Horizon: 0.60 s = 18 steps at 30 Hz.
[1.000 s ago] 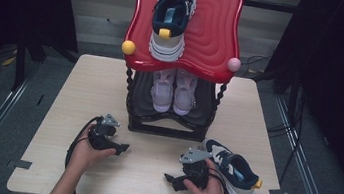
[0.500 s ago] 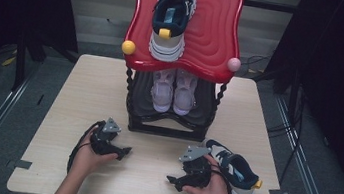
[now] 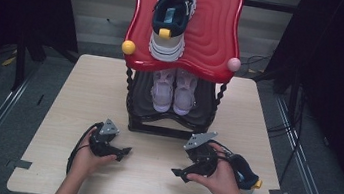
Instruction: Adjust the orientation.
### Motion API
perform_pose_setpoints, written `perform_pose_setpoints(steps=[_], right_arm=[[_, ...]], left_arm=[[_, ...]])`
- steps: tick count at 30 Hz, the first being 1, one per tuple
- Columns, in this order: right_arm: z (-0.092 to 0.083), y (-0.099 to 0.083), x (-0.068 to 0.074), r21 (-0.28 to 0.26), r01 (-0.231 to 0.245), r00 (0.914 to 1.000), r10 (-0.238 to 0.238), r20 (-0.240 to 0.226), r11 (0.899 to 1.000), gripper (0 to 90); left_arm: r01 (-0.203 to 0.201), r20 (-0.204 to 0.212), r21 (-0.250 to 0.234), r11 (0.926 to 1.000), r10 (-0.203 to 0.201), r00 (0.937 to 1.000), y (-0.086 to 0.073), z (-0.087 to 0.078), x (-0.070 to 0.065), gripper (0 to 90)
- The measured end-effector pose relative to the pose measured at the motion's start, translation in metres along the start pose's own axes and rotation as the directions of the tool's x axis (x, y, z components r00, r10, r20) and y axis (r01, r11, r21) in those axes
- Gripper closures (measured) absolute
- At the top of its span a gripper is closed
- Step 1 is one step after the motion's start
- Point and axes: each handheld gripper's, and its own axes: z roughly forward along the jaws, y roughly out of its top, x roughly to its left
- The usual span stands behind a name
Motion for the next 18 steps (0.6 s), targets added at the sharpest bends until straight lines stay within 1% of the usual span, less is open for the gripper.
perform_pose_setpoints(steps=[3,5,6,8,9,11,13,15,18], right_arm=[[-0.007,0.002,-0.004,0.007,0.014,0.9999,-0.014,0.004,1.0,16.1],[-0.013,0.004,-0.007,0.014,0.005,1.0,-0.005,0.005,1.0,16.4],[-0.013,0.004,-0.007,0.014,0.005,1.0,-0.005,0.005,1.0,16.4],[-0.022,0.005,-0.012,0.022,0.005,0.9996,-0.005,0.027,1.0,16.8],[-0.025,0.006,-0.014,0.023,-0.01,0.9995,0.01,0.031,1.0,17.2],[-0.028,0.005,-0.02,0.035,0.011,0.9989,-0.013,0.046,0.999,17.3],[-0.031,0.005,-0.023,0.055,-0.011,0.998,0.007,0.063,0.998,17.3],[-0.033,0.005,-0.027,0.069,0.001,0.9973,-0.006,0.073,0.998,17.4],[-0.035,0.003,-0.033,0.082,-0.012,0.9962,0.005,0.087,0.997,19.4]], left_arm=[[0.0,0.0,0.0,1.0,0.0,1.0,0.0,0.0,0.0,13.8],[0.0,0.0,0.0,1.0,0.0,1.0,0.0,0.0,0.0,13.8],[0.0,0.0,0.0,1.0,0.0,1.0,0.0,0.0,0.0,13.8],[0.001,0.0,-0.001,1.0,-0.001,1.0,0.0,0.0,0.0,13.8],[0.0,0.0,0.0,1.0,0.0,1.0,0.0,0.0,0.0,13.8],[0.001,0.0,0.0,1.0,-0.001,1.0,0.0,0.0,0.0,13.7],[0.001,0.001,0.0,1.0,-0.001,1.0,0.0,0.0,0.0,13.8],[0.0,0.0,0.0,1.0,0.0,1.0,0.0,0.0,0.0,13.7],[0.0,0.0,0.0,1.0,0.0,1.0,0.0,0.0,0.0,13.7]])
